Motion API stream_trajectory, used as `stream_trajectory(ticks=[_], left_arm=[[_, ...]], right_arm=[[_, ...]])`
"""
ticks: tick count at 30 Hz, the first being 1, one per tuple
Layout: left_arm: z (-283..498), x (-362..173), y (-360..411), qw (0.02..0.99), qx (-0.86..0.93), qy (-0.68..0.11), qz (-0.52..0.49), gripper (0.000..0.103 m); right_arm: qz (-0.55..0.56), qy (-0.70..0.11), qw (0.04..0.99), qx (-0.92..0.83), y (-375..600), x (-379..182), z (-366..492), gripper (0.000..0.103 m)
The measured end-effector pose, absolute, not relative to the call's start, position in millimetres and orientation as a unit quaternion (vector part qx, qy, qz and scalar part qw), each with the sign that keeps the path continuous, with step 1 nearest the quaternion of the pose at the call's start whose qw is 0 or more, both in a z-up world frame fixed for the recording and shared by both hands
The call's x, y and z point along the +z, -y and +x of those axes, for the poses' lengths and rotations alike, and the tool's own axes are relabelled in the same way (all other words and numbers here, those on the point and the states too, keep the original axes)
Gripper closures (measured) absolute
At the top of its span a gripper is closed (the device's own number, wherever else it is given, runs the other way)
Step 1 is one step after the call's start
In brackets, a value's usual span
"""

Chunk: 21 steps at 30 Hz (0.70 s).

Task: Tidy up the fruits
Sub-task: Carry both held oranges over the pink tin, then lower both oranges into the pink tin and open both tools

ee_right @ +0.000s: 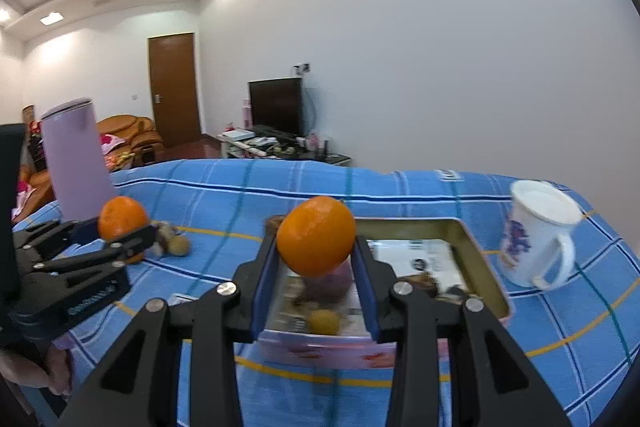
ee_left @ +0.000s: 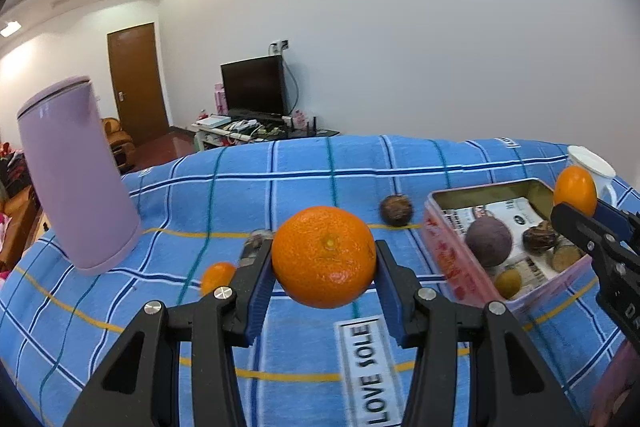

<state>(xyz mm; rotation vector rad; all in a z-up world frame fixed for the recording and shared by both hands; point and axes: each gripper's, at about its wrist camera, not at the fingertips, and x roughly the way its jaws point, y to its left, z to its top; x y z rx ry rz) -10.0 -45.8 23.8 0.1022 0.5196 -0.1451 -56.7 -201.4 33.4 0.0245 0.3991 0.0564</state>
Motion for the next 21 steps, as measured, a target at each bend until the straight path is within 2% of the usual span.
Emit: stream_trajectory(ticks=[21], left_arm=[[0, 25, 159, 0.948, -0.165, -0.262, 0.076, 0.054]], right_arm=[[0.075, -0.197, 0.975, -0.075, 311, 39, -62, 0.063]])
